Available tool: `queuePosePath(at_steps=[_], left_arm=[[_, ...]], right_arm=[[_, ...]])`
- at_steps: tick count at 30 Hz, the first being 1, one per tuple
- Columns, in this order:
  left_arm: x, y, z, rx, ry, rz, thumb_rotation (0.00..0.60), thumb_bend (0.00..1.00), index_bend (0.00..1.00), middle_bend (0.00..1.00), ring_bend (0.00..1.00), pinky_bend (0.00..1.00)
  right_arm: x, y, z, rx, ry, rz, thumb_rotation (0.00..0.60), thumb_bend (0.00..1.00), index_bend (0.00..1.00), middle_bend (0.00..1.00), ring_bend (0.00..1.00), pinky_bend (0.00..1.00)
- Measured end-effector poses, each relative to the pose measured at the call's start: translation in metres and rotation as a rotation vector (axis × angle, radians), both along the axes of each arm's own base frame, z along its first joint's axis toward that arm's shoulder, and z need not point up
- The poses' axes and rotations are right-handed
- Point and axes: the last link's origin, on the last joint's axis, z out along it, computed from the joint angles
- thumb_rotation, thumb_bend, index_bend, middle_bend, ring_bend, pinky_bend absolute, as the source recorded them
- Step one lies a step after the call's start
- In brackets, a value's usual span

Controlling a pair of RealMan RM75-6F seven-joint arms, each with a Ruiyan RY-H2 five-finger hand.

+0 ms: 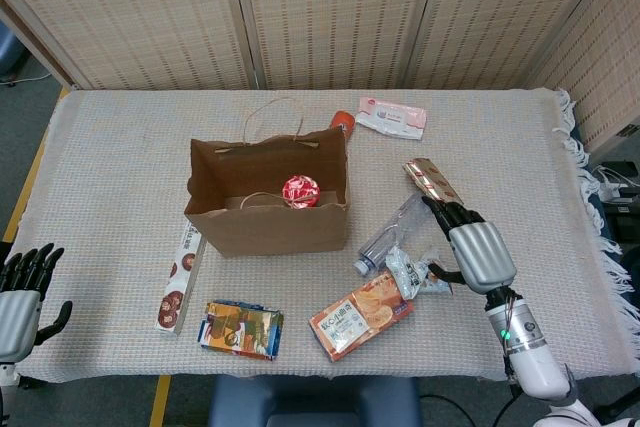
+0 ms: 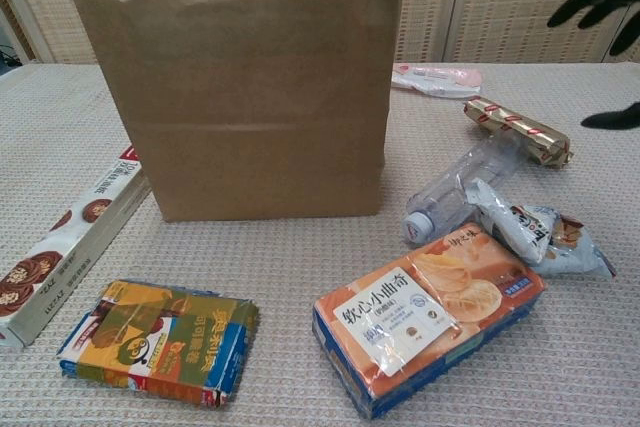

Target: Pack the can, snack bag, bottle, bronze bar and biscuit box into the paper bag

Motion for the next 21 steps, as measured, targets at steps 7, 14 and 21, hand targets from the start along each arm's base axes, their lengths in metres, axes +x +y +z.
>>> queuePosePath(at_steps=[7, 14, 21], left_arm=[[0.000, 0.000, 0.000, 0.000, -0.002, 0.001, 0.600, 0.39, 0.04, 0.00, 0.00, 0.00], [-0.001, 0.000, 0.001, -0.003, -0.010, 0.000, 0.600, 0.39, 0.04, 0.00, 0.00, 0.00], [-0.001, 0.001, 0.001, -0.007, -0.015, -0.002, 0.600, 0.39, 0.04, 0.00, 0.00, 0.00]], right_arm=[[-0.038, 0.006, -0.046, 0.104, 0.143, -0.031, 0.600, 0.07, 0.18, 0.24, 0.24, 0.37], [-0.040, 0.001, -0.085, 0.157, 0.205, -0.042, 0.600, 0.07, 0.19, 0.25, 0.24, 0.37], [-0.044, -0.010, -0.114, 0.188, 0.253, -0.080, 0.600, 0.08, 0.25, 0.28, 0.28, 0.39]])
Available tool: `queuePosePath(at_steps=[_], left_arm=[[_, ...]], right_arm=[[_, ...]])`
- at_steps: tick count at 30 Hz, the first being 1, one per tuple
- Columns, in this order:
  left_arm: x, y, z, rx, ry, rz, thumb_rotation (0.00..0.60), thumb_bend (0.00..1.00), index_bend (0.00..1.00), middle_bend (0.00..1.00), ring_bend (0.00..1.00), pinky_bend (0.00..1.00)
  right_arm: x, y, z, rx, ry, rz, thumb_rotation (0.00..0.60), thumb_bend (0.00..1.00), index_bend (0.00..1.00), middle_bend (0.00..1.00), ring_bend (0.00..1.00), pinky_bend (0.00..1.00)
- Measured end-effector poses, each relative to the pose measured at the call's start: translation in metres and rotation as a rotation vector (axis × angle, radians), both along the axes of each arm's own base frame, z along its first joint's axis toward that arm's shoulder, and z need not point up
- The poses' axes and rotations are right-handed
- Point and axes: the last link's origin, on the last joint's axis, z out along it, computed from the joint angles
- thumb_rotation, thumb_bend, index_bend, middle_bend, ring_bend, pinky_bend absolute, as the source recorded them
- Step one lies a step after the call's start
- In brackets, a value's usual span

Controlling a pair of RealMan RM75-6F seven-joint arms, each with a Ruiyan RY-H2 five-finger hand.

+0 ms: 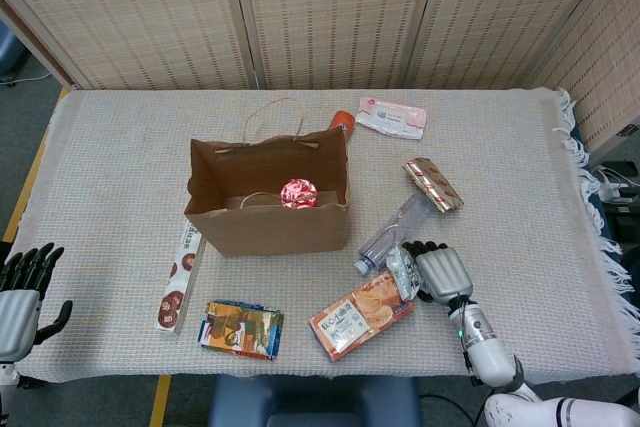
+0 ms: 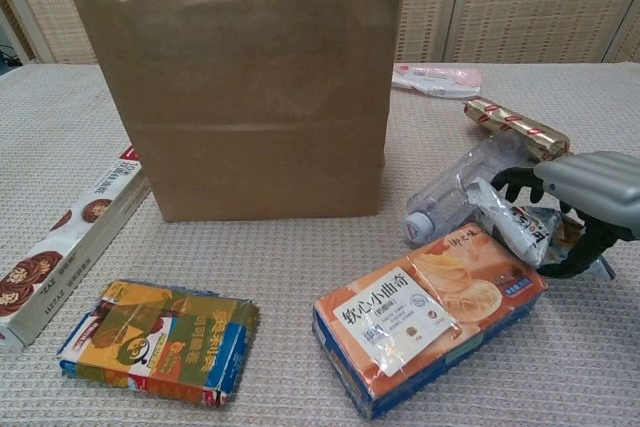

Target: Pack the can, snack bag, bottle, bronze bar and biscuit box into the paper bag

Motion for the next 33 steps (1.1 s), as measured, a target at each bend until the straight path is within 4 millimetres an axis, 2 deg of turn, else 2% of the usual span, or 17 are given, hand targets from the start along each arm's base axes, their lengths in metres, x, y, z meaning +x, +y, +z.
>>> queuePosePath(at_steps=[3, 6, 7, 10, 15, 21, 25, 28, 33], left_arm=[[0.000, 0.000, 0.000, 0.000, -0.001, 0.000, 0.600, 0.39, 0.04, 0.00, 0.00, 0.00], [0.000, 0.000, 0.000, -0.001, -0.001, 0.000, 0.600, 0.39, 0.04, 0.00, 0.00, 0.00], [0.000, 0.000, 0.000, 0.000, 0.000, 0.000, 0.600, 0.39, 0.04, 0.00, 0.00, 0.00], [0.000, 0.000, 0.000, 0.000, 0.001, -0.001, 0.600, 0.40, 0.04, 0.00, 0.00, 0.00], [0.000, 0.000, 0.000, 0.002, 0.004, 0.000, 0.600, 0.40, 0.04, 0.00, 0.00, 0.00], [0.001, 0.000, -0.001, 0.003, 0.007, 0.000, 0.600, 0.40, 0.04, 0.00, 0.00, 0.00], [0.001, 0.000, -0.001, 0.004, 0.009, -0.001, 0.600, 0.40, 0.04, 0.00, 0.00, 0.00], [0.001, 0.000, -0.001, 0.004, 0.010, -0.002, 0.600, 0.39, 0.04, 0.00, 0.00, 0.00], [0.001, -0.001, -0.001, 0.005, 0.014, -0.004, 0.600, 0.39, 0.04, 0.00, 0.00, 0.00]], right_arm=[[-0.003, -0.003, -0.007, -0.003, 0.025, -0.001, 0.600, 0.26, 0.45, 0.43, 0.45, 0.50], [-0.006, -0.005, -0.008, -0.012, 0.038, 0.004, 0.600, 0.43, 0.67, 0.58, 0.62, 0.68], [-0.007, -0.004, -0.007, -0.018, 0.037, 0.009, 0.600, 0.46, 0.72, 0.62, 0.66, 0.74], [-0.008, -0.005, 0.000, -0.041, 0.017, 0.023, 0.600, 0.52, 0.79, 0.67, 0.71, 0.80], [-0.006, -0.007, 0.026, -0.098, -0.065, 0.032, 0.600, 0.54, 0.80, 0.68, 0.71, 0.81], [0.012, -0.014, 0.083, -0.226, -0.217, 0.071, 0.600, 0.54, 0.80, 0.68, 0.71, 0.81], [0.040, -0.025, 0.124, -0.344, -0.318, 0.128, 0.600, 0.54, 0.80, 0.68, 0.71, 0.81], [0.067, -0.034, 0.146, -0.420, -0.379, 0.182, 0.600, 0.54, 0.80, 0.68, 0.71, 0.81], [0.110, -0.053, 0.164, -0.497, -0.384, 0.266, 0.600, 0.54, 0.80, 0.68, 0.71, 0.81]])
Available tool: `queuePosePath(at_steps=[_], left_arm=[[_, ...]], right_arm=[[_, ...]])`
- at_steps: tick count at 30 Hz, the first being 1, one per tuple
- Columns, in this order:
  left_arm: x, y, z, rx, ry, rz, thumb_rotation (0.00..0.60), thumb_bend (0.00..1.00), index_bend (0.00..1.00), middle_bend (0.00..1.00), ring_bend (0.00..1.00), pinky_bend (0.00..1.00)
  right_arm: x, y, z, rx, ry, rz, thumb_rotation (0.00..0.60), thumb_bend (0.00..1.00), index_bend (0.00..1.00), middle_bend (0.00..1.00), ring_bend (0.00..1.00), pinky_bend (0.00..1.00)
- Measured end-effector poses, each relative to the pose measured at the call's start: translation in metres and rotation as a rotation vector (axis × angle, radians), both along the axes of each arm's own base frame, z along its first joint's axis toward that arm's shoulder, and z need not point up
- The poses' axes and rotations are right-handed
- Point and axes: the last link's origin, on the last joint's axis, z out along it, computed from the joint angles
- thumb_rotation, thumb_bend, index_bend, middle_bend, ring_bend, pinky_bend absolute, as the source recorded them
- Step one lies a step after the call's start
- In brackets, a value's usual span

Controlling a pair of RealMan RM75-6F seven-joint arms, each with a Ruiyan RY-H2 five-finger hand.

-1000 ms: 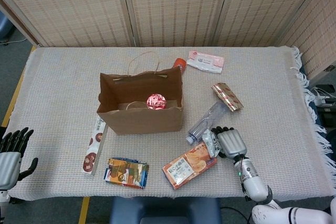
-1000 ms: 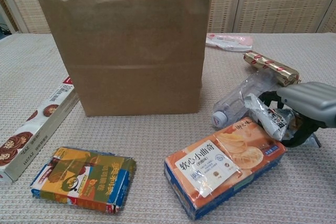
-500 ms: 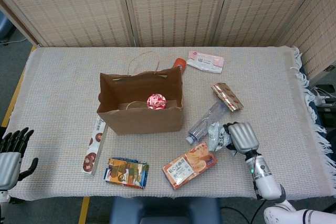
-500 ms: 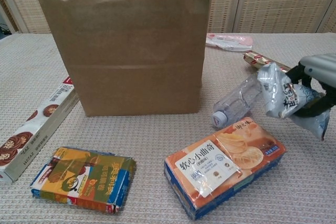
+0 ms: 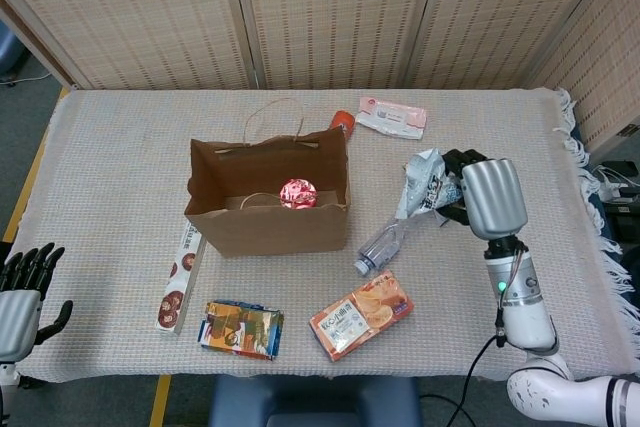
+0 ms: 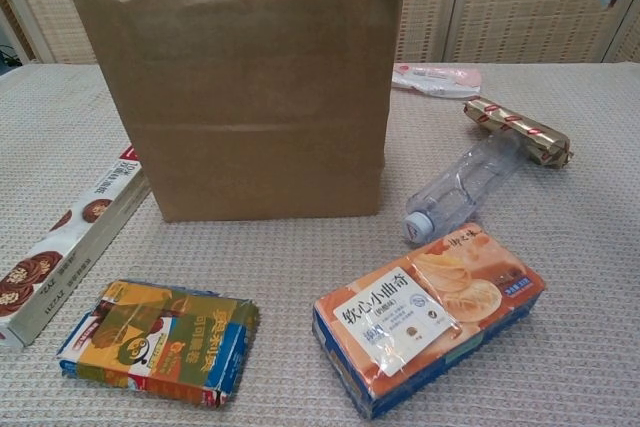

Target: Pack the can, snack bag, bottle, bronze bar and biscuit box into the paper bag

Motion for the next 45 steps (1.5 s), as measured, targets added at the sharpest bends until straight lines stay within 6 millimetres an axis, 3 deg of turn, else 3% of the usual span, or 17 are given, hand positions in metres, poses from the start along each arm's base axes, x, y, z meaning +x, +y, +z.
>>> queuePosePath(at_steps=[5, 9, 16, 20, 22, 24, 26, 28, 33, 38, 42, 45], left_arm=[[0.000, 0.000, 0.000, -0.001, -0.002, -0.001, 0.600, 0.39, 0.04, 0.00, 0.00, 0.00], [-0.001, 0.000, 0.000, -0.002, -0.005, 0.000, 0.600, 0.39, 0.04, 0.00, 0.00, 0.00], [-0.002, 0.001, 0.001, -0.007, -0.020, 0.003, 0.600, 0.40, 0.04, 0.00, 0.00, 0.00], [-0.002, 0.001, 0.002, -0.011, -0.022, 0.002, 0.600, 0.39, 0.05, 0.00, 0.00, 0.00], [-0.003, 0.001, 0.002, -0.012, -0.024, 0.002, 0.600, 0.39, 0.05, 0.00, 0.00, 0.00], [-0.003, 0.001, 0.003, -0.013, -0.023, 0.002, 0.600, 0.39, 0.05, 0.00, 0.00, 0.00], [-0.003, 0.001, 0.002, -0.014, -0.023, 0.002, 0.600, 0.39, 0.05, 0.00, 0.00, 0.00], [-0.003, 0.001, 0.002, -0.013, -0.022, 0.001, 0.600, 0.39, 0.05, 0.00, 0.00, 0.00], [-0.003, 0.001, 0.002, -0.014, -0.018, 0.002, 0.600, 0.39, 0.05, 0.00, 0.00, 0.00], [-0.002, 0.001, 0.002, -0.011, -0.012, 0.002, 0.600, 0.39, 0.05, 0.00, 0.00, 0.00], [-0.002, 0.001, 0.001, -0.009, -0.007, 0.003, 0.600, 0.39, 0.05, 0.00, 0.00, 0.00], [-0.002, 0.000, 0.001, -0.007, -0.004, 0.002, 0.600, 0.39, 0.05, 0.00, 0.00, 0.00]], right_arm=[[0.051, -0.024, -0.002, -0.058, 0.057, 0.039, 0.600, 0.54, 0.79, 0.68, 0.71, 0.81], [0.096, -0.042, -0.018, -0.078, 0.049, 0.067, 0.600, 0.54, 0.79, 0.68, 0.71, 0.81], [0.162, -0.068, -0.071, -0.067, 0.013, 0.069, 0.600, 0.54, 0.77, 0.68, 0.69, 0.81], [0.180, -0.074, -0.101, -0.048, 0.027, 0.052, 0.600, 0.54, 0.72, 0.68, 0.65, 0.79], [0.184, -0.074, -0.118, -0.026, 0.040, 0.045, 0.600, 0.52, 0.63, 0.65, 0.57, 0.72], [0.183, -0.074, -0.131, -0.003, 0.072, 0.037, 0.600, 0.41, 0.44, 0.53, 0.42, 0.60], [0.180, -0.073, -0.142, 0.026, 0.103, 0.023, 0.600, 0.23, 0.17, 0.34, 0.24, 0.45], [0.179, -0.072, -0.145, 0.050, 0.107, 0.001, 0.600, 0.13, 0.02, 0.22, 0.13, 0.35], [0.181, -0.070, -0.132, 0.061, 0.051, -0.011, 0.600, 0.05, 0.00, 0.11, 0.02, 0.21], [0.171, -0.069, -0.104, 0.035, -0.009, -0.016, 0.600, 0.04, 0.00, 0.11, 0.02, 0.20], [0.152, -0.063, -0.080, 0.022, -0.043, -0.030, 0.600, 0.04, 0.00, 0.11, 0.02, 0.20], [0.124, -0.057, -0.059, 0.007, -0.039, -0.055, 0.600, 0.04, 0.00, 0.11, 0.02, 0.20]])
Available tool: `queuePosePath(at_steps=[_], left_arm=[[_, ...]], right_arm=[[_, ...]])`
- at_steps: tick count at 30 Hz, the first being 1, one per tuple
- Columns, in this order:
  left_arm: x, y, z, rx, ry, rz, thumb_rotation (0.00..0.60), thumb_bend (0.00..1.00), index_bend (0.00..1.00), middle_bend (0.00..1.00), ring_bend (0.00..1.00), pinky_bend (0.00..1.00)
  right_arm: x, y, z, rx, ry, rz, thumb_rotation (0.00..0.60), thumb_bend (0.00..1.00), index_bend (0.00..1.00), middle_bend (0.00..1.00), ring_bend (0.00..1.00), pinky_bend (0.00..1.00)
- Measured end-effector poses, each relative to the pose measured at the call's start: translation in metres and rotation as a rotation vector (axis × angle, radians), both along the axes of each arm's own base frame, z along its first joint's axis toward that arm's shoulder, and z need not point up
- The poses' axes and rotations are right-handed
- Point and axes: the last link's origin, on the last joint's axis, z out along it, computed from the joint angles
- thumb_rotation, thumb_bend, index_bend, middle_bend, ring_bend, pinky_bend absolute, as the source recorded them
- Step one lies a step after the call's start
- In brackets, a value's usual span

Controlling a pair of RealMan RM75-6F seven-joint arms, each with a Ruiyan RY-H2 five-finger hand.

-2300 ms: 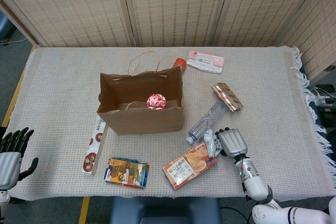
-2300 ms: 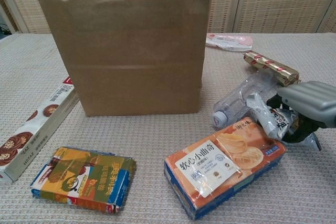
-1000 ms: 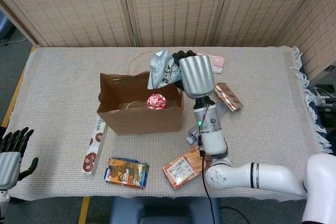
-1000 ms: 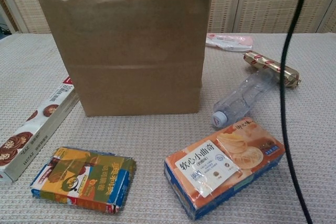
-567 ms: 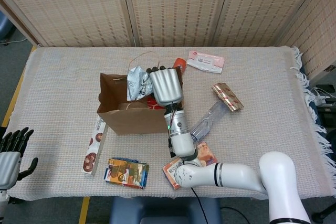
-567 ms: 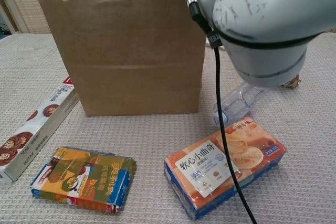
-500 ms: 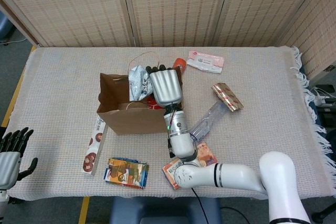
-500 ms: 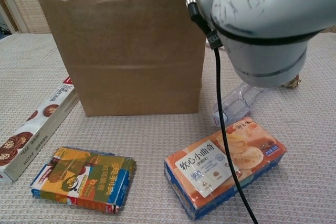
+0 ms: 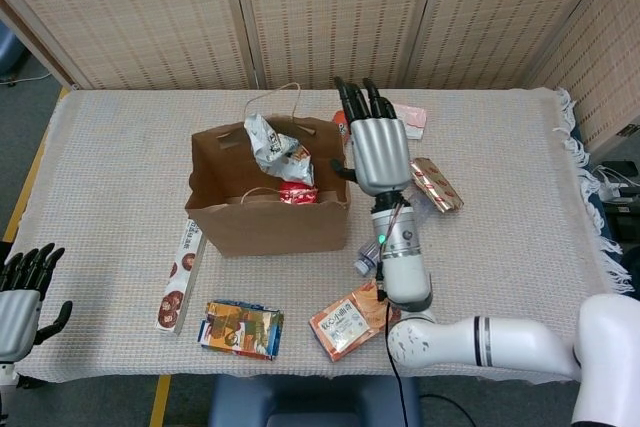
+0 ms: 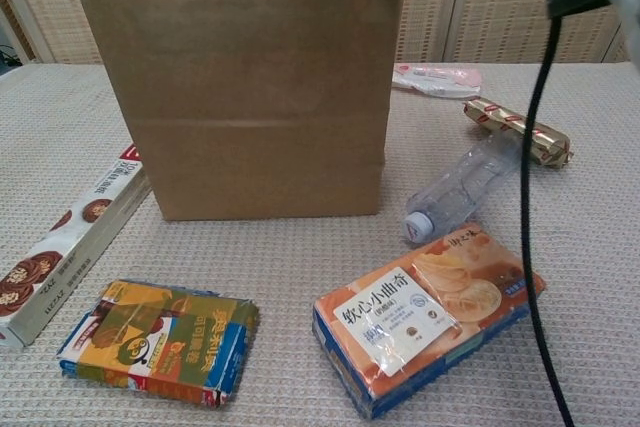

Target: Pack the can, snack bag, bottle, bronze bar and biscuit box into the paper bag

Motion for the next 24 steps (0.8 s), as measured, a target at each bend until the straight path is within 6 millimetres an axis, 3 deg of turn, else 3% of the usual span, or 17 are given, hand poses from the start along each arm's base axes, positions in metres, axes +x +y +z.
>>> queuePosePath(at_steps=[7, 13, 19, 24], left_arm=[[0.001, -0.001, -0.001, 0.005, 0.008, -0.001, 0.600, 0.39, 0.05, 0.00, 0.00, 0.00], [0.001, 0.000, -0.002, 0.009, 0.014, 0.003, 0.600, 0.39, 0.05, 0.00, 0.00, 0.00], [0.002, 0.000, -0.002, 0.012, 0.011, 0.006, 0.600, 0.40, 0.05, 0.00, 0.00, 0.00], [0.002, 0.000, -0.002, 0.011, 0.009, 0.007, 0.600, 0.39, 0.05, 0.00, 0.00, 0.00]], right_arm=[[-0.091, 0.019, 0.040, 0.029, 0.094, -0.082, 0.600, 0.04, 0.00, 0.11, 0.02, 0.20], [-0.150, 0.035, 0.040, 0.204, 0.262, -0.093, 0.600, 0.03, 0.00, 0.11, 0.02, 0.20], [-0.183, 0.044, 0.015, 0.375, 0.519, -0.020, 0.600, 0.00, 0.00, 0.11, 0.02, 0.18], [-0.186, 0.042, -0.006, 0.438, 0.647, 0.037, 0.600, 0.00, 0.00, 0.11, 0.02, 0.16]])
